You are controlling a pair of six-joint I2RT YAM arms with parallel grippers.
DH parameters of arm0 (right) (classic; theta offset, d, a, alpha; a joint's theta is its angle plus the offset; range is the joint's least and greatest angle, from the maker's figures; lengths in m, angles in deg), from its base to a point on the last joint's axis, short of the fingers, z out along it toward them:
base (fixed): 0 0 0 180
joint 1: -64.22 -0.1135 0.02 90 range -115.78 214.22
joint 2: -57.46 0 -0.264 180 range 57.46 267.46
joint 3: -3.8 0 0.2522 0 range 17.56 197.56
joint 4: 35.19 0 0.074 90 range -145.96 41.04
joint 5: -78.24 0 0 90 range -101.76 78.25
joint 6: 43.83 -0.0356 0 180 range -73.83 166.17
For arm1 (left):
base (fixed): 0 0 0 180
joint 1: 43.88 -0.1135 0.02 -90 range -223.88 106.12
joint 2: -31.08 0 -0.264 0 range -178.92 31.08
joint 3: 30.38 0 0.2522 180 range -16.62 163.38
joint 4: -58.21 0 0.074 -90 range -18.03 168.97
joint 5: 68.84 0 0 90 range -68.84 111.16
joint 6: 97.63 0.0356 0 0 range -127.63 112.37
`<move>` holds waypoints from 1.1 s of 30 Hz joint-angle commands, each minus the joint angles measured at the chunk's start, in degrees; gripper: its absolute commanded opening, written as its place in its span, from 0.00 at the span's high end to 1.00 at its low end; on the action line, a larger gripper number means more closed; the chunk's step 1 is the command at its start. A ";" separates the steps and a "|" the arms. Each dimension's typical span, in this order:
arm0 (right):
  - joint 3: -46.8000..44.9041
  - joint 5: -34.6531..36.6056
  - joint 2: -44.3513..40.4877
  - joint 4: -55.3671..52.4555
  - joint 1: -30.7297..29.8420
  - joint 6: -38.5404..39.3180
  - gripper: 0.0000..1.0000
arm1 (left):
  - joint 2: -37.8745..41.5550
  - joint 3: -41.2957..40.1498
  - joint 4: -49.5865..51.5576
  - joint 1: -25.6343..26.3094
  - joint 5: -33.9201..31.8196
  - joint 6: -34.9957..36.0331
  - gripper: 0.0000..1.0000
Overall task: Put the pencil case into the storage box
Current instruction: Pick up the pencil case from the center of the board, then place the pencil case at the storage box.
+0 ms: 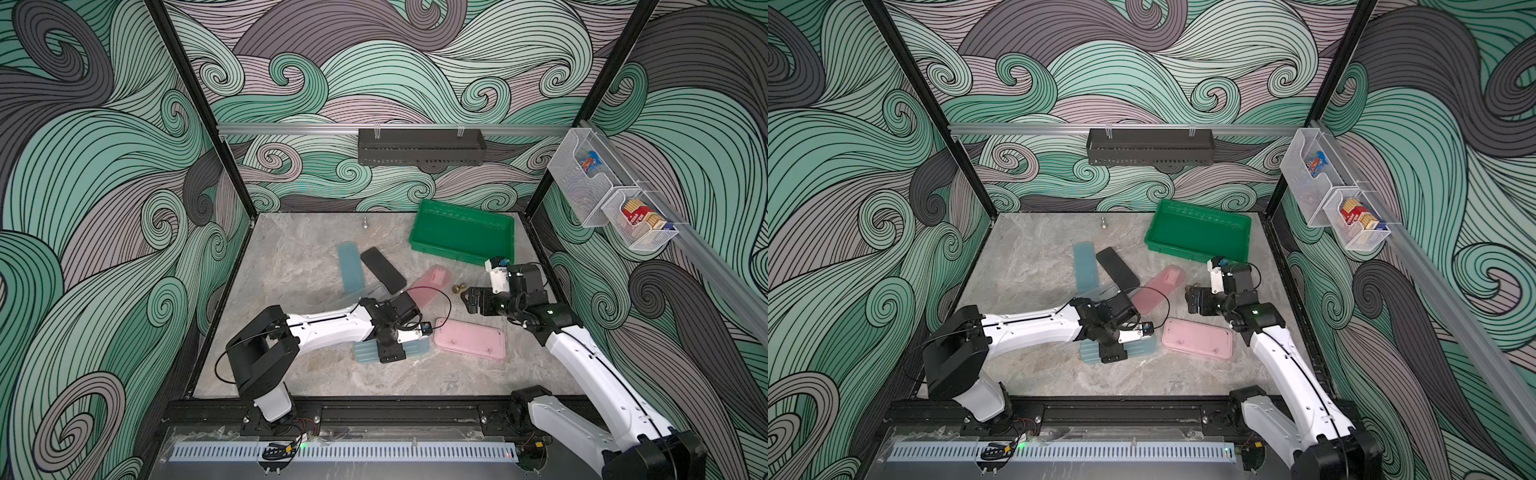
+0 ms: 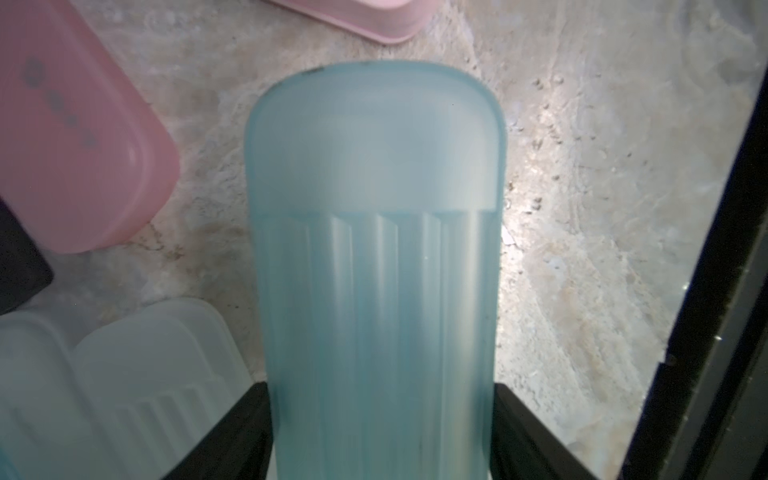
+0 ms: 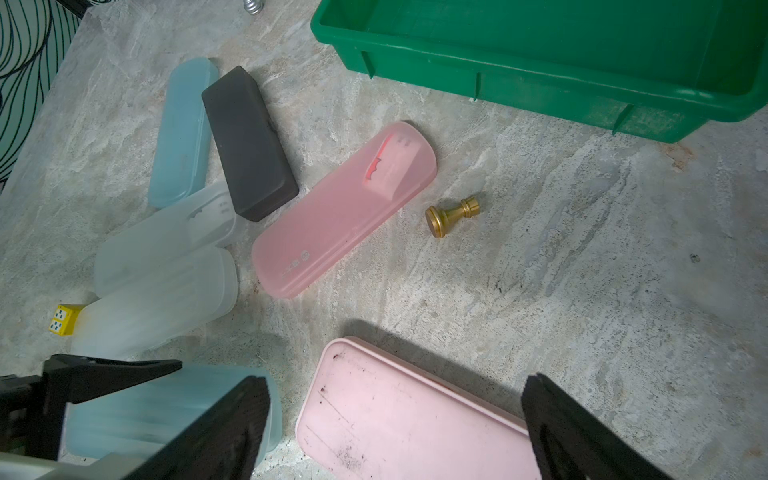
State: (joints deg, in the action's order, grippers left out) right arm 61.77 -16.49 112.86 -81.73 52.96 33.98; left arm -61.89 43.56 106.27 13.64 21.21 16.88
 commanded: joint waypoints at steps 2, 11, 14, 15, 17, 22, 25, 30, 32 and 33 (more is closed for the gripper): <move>1.32 -1.20 -0.11 -0.47 0.13 -0.02 0.01 | 3.71 0.54 3.22 -0.34 -1.84 -1.60 0.41; 1.49 -0.72 -0.22 -0.49 0.46 -0.25 0.01 | 6.98 7.52 6.30 -4.20 -2.62 -2.19 0.41; 1.89 -0.79 0.32 -0.45 0.78 -0.62 0.01 | 5.43 12.99 8.87 -6.10 -2.67 -1.95 0.42; 2.10 -0.80 0.49 -0.50 0.91 -0.69 0.01 | 4.57 14.97 9.59 -6.75 -2.88 -1.68 0.42; 2.53 -0.83 0.75 -0.47 1.25 -0.80 0.01 | 2.68 18.65 10.37 -8.20 -2.84 -1.18 0.42; 3.51 -1.20 1.53 -0.44 3.49 -1.30 0.01 | -6.07 30.25 10.21 -12.88 -2.34 -0.59 0.42; 4.02 -1.41 1.95 -0.29 5.75 -1.70 0.01 | -13.75 40.57 10.42 -15.16 -2.71 -2.00 0.43; 4.92 -2.12 3.61 0.01 9.51 -2.04 0.01 | -27.35 58.12 6.84 -16.81 -5.89 -6.48 0.44; 5.18 -2.53 4.01 0.40 10.42 -2.20 0.01 | -31.62 63.29 3.81 -17.41 -7.13 -8.42 0.44; 5.21 -2.69 4.19 0.53 10.71 -2.32 0.01 | -33.85 66.26 2.86 -17.76 -7.28 -9.83 0.43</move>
State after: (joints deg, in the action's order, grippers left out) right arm 65.26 -17.82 116.69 -81.69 62.75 32.43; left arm -92.08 102.84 112.98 -3.43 16.03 11.48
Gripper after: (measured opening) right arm 0.992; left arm 0.764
